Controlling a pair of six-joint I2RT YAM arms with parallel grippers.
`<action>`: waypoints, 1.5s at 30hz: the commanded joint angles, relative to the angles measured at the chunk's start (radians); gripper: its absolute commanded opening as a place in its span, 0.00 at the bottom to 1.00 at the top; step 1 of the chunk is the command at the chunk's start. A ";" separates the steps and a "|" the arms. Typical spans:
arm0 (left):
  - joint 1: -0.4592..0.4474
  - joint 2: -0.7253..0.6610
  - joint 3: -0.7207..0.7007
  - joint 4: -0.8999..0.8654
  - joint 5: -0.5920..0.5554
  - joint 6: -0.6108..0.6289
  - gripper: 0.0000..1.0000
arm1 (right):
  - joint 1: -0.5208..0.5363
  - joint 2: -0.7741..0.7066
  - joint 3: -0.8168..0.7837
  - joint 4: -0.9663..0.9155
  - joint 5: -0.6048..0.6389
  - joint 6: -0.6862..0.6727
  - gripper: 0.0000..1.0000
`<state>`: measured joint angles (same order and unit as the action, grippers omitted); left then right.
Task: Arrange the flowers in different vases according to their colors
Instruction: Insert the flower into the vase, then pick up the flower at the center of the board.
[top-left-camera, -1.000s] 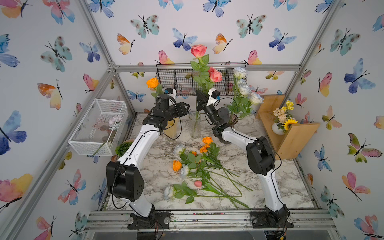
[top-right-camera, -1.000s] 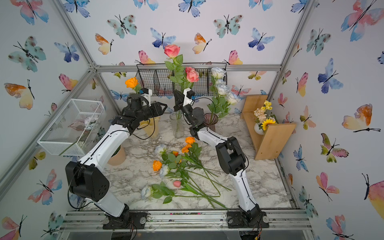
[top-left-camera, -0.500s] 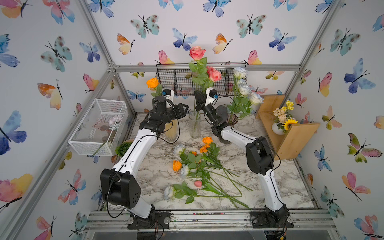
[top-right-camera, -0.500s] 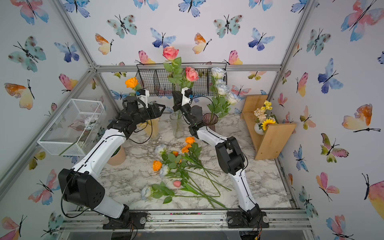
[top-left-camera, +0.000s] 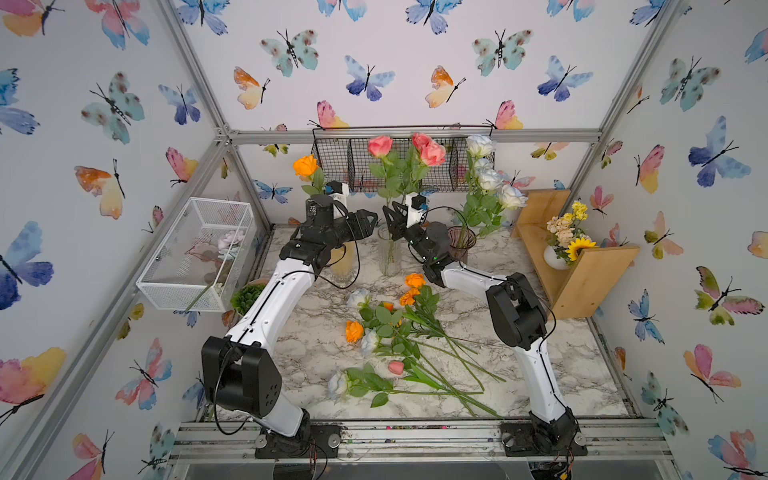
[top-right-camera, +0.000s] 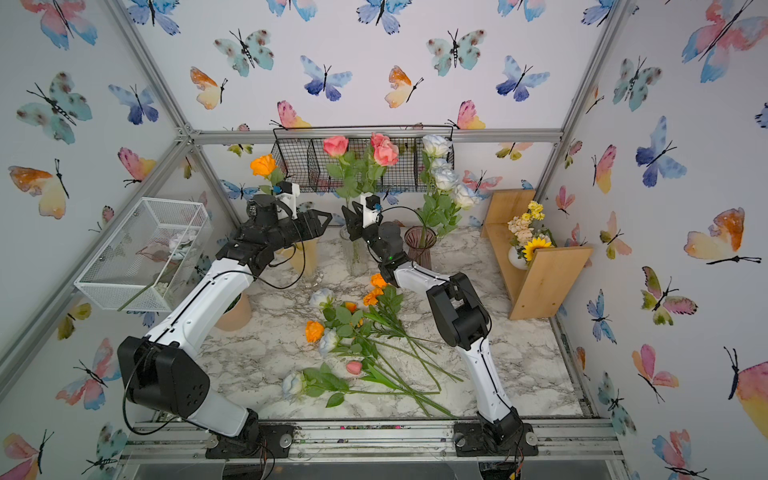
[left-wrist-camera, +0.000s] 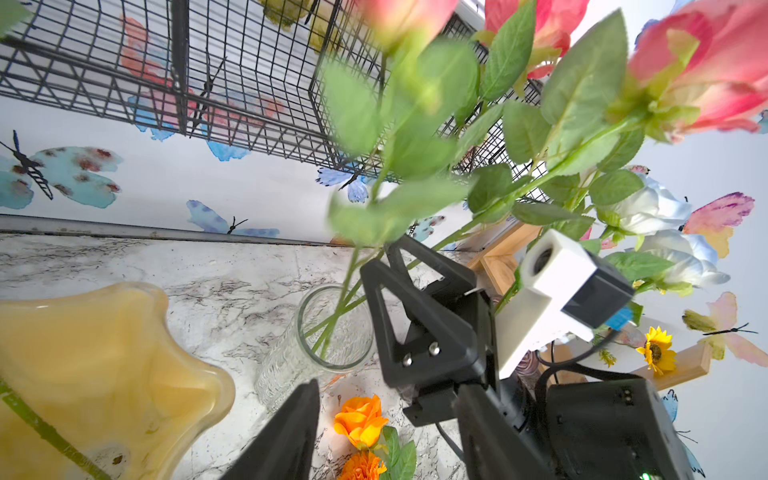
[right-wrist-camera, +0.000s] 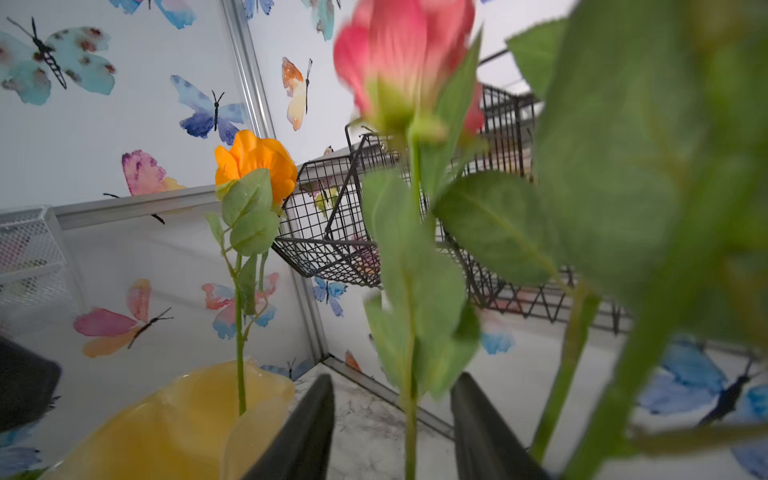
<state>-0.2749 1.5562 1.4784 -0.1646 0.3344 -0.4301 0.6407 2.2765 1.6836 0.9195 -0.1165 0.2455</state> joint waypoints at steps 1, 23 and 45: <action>0.003 -0.043 -0.008 0.013 -0.017 0.008 0.59 | 0.007 -0.114 -0.025 -0.001 0.038 0.000 0.62; 0.001 -0.300 -0.229 -0.049 -0.021 -0.013 0.63 | 0.074 -0.640 -0.288 -0.616 -0.009 0.182 0.62; -0.029 -0.581 -0.414 -0.204 -0.039 0.029 0.69 | 0.079 -1.037 -0.361 -1.252 0.005 0.178 0.66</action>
<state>-0.2989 1.0191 1.0813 -0.3138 0.3317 -0.4358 0.7147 1.2850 1.3479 -0.1944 -0.1387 0.4446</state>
